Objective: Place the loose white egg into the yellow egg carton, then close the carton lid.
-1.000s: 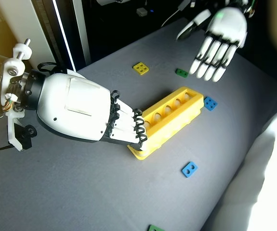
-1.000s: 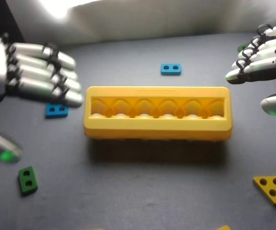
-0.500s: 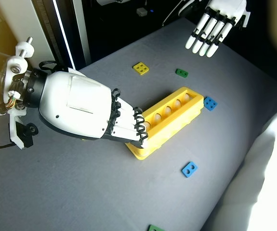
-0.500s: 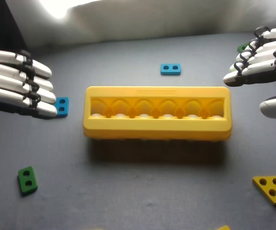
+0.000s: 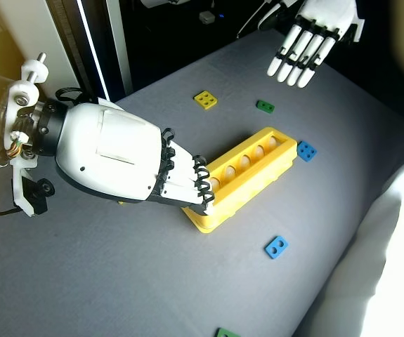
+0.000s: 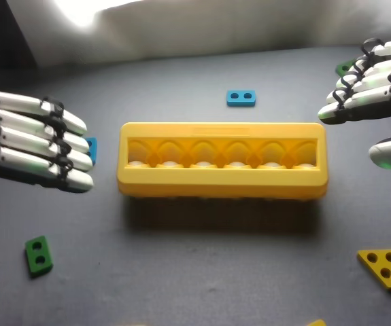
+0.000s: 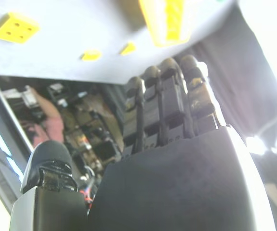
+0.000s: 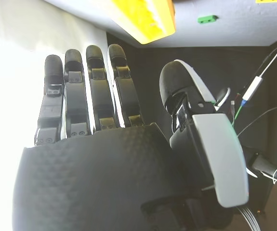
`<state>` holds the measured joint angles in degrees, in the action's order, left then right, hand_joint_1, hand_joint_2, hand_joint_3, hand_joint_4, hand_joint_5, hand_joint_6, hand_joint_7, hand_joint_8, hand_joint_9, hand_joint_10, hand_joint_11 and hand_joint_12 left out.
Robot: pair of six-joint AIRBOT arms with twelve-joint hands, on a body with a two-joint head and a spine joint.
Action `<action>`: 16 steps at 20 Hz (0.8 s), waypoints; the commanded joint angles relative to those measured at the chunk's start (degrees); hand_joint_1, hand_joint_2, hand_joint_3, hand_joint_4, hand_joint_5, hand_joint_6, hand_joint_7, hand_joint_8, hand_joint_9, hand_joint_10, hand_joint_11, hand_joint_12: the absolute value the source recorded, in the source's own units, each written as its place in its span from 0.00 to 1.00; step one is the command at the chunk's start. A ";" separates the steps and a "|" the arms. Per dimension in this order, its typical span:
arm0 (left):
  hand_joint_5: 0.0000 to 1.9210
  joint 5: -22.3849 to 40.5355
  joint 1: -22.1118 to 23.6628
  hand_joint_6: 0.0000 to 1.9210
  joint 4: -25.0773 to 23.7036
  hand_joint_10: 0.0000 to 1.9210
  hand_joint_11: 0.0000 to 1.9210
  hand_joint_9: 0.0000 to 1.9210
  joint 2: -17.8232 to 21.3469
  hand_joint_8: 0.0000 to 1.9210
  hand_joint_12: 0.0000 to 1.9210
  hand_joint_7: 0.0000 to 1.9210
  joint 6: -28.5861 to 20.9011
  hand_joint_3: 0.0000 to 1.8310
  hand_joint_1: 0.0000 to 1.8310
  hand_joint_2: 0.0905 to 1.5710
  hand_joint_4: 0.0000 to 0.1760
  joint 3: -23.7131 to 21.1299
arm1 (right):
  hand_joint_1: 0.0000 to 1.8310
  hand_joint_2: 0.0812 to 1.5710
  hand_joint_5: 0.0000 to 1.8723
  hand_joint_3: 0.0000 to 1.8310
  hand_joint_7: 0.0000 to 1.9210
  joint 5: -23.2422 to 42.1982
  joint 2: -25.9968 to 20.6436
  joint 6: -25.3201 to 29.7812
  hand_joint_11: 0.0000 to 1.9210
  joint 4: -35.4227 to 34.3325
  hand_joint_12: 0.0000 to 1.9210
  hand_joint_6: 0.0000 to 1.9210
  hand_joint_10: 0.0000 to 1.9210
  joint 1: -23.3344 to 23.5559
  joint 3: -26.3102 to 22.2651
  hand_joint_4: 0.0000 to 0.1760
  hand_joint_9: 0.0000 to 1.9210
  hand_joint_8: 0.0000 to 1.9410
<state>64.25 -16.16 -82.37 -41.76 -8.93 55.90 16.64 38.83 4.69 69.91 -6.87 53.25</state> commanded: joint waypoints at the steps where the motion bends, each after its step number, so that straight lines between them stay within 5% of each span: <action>1: 0.12 1.10 0.51 0.00 3.67 0.00 0.00 0.10 0.85 0.00 0.15 0.12 -1.76 0.00 0.00 0.71 0.00 0.29 | 0.00 1.00 0.17 0.04 0.16 2.51 -0.75 0.05 0.00 -1.69 0.30 0.00 0.00 0.36 -0.15 0.00 0.12 0.00; 16: 0.12 1.77 -1.55 0.00 4.08 0.00 0.00 0.11 1.37 0.00 0.17 0.13 -1.34 0.00 0.00 0.72 0.00 -0.13 | 0.00 1.00 0.18 0.04 0.16 2.92 -0.77 0.04 0.00 -1.68 0.29 0.00 0.00 0.03 -0.42 0.00 0.12 0.00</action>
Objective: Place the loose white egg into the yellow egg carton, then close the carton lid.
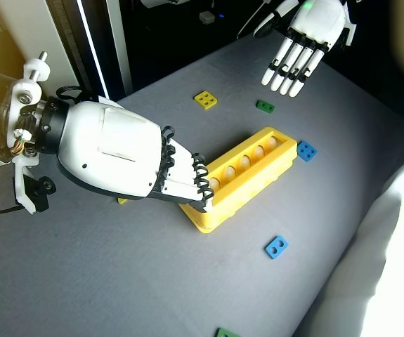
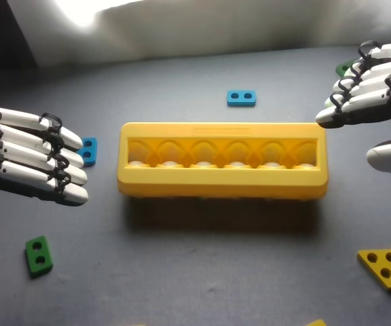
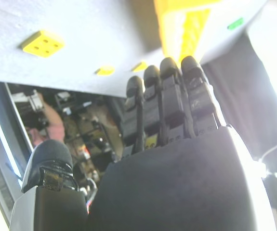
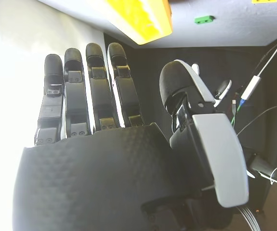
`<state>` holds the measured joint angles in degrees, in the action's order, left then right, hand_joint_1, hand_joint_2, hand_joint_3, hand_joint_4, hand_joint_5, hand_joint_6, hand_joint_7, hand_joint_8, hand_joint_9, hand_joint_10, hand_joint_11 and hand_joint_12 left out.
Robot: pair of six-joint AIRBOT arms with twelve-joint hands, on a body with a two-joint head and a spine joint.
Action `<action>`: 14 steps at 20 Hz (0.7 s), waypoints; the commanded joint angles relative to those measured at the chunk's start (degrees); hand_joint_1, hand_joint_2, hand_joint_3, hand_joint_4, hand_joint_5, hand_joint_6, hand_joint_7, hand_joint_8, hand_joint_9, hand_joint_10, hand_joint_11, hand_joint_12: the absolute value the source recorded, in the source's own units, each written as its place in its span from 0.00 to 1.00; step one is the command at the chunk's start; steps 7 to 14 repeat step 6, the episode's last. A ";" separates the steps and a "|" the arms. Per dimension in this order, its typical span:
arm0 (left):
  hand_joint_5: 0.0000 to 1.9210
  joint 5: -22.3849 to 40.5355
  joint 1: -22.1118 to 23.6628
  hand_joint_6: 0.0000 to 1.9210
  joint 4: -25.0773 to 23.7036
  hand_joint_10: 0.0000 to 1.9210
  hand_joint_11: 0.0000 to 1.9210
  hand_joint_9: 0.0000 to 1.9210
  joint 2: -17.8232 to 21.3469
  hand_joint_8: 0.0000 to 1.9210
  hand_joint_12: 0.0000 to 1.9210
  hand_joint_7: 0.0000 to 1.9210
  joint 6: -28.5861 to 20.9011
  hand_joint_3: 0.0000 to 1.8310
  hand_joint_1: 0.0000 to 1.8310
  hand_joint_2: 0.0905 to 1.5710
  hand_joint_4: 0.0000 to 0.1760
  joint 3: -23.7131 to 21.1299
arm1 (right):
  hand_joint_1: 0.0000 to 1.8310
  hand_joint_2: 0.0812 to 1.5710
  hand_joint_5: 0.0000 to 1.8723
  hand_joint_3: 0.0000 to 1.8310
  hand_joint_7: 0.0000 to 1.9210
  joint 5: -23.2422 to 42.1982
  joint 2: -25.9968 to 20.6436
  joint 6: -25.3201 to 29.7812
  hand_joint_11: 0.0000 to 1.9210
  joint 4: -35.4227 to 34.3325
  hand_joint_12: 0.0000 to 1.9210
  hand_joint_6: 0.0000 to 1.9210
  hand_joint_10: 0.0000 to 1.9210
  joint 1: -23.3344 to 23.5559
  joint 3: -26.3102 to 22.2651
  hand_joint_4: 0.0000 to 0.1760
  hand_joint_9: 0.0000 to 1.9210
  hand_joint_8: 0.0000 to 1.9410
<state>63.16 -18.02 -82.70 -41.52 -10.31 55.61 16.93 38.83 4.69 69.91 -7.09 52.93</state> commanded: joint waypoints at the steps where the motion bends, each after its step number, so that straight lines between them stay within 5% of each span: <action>1: 0.13 2.75 0.29 0.00 4.44 0.00 0.00 0.11 1.13 0.00 0.18 0.13 0.04 0.00 0.00 0.72 0.00 0.02 | 0.00 1.00 0.18 0.04 0.16 2.68 -0.78 0.04 0.00 -1.68 0.29 0.00 0.00 0.19 -0.12 0.00 0.12 0.00; 14: 0.13 2.15 0.24 0.00 4.93 0.00 0.00 0.11 1.08 0.00 0.17 0.13 0.02 0.00 0.00 0.72 0.00 0.07 | 0.00 1.00 0.18 0.04 0.16 2.71 -0.78 0.04 0.00 -1.68 0.29 0.00 0.00 0.11 -0.21 0.00 0.12 0.00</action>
